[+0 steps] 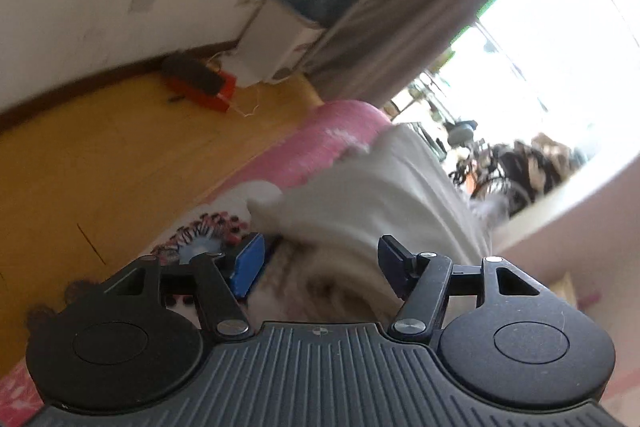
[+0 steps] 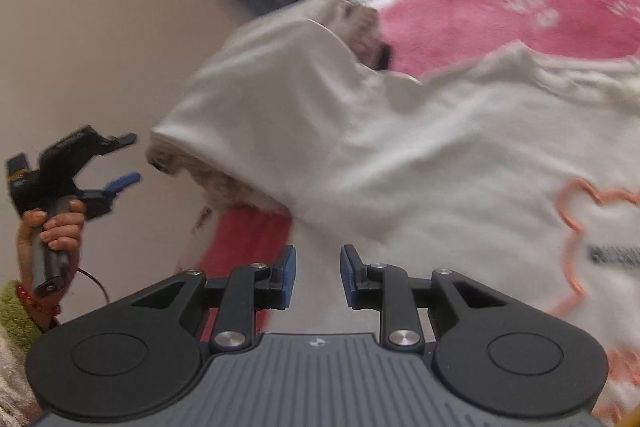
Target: Fold clothes
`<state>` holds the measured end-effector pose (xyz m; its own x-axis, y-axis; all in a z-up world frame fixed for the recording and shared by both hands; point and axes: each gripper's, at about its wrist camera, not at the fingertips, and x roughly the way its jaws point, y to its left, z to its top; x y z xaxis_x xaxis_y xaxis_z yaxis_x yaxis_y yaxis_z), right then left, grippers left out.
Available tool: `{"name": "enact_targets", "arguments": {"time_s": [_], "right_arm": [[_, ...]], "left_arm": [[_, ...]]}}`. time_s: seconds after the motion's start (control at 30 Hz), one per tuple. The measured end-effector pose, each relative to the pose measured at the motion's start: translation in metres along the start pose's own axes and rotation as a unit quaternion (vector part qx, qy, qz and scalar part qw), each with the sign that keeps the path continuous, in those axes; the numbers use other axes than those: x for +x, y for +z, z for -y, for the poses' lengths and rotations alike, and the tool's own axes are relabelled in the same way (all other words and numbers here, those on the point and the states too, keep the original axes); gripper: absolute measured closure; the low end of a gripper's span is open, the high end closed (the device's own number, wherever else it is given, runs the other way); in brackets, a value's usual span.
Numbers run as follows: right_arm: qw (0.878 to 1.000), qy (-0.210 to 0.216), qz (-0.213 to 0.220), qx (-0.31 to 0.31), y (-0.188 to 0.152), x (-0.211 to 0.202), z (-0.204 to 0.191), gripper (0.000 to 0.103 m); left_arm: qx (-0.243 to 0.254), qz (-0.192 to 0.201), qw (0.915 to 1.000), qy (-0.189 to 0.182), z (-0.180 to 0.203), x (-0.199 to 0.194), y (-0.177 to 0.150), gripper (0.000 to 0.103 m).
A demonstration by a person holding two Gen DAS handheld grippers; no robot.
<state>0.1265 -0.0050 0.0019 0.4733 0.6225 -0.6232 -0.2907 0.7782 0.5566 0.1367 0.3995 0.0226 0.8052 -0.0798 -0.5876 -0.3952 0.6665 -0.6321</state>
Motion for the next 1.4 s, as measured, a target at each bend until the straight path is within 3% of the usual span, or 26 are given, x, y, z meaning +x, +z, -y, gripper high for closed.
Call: {"name": "enact_targets", "arguments": {"time_s": [0.13, 0.37, 0.57, 0.67, 0.77, 0.87, 1.0, 1.1, 1.3, 1.4], "right_arm": [[0.999, 0.027, 0.02, -0.036, 0.023, 0.018, -0.031, 0.073], [0.995, 0.039, 0.004, -0.089, 0.038, 0.048, -0.074, 0.072], [0.996, 0.028, -0.004, -0.085, 0.032, 0.053, -0.076, 0.072], [0.997, 0.024, -0.005, -0.075, 0.029, 0.05, -0.074, 0.071], [0.997, 0.017, -0.005, -0.075, 0.027, 0.048, -0.075, 0.07], [0.997, 0.011, -0.003, -0.074, 0.026, 0.045, -0.075, 0.069], [0.997, 0.005, -0.003, -0.074, 0.023, 0.043, -0.075, 0.069], [0.997, 0.003, -0.001, -0.072, 0.022, 0.042, -0.073, 0.069], [0.998, -0.001, 0.006, -0.06, 0.021, 0.036, -0.066, 0.069], [0.999, -0.001, 0.012, -0.05, 0.021, 0.032, -0.062, 0.068]], "left_arm": [[-0.081, -0.041, 0.9956, -0.022, -0.029, 0.023, 0.019, 0.038], [-0.214, -0.08, 0.9718, -0.057, -0.072, 0.056, 0.022, 0.036], [-0.24, -0.123, 0.9596, -0.08, -0.072, 0.083, 0.027, 0.036], [-0.245, -0.128, 0.9582, -0.075, -0.071, 0.092, 0.028, 0.037], [-0.251, -0.127, 0.9561, -0.082, -0.072, 0.098, 0.031, 0.047], [-0.239, -0.121, 0.96, -0.081, -0.069, 0.102, 0.034, 0.064], [-0.204, -0.092, 0.9715, -0.079, -0.06, 0.096, 0.041, 0.09], [-0.161, -0.066, 0.9818, -0.076, -0.048, 0.086, 0.047, 0.102], [-0.093, -0.005, 0.9919, -0.086, -0.017, 0.053, 0.06, 0.103], [-0.068, -0.009, 0.9946, -0.078, -0.001, 0.043, 0.064, 0.103]]}}
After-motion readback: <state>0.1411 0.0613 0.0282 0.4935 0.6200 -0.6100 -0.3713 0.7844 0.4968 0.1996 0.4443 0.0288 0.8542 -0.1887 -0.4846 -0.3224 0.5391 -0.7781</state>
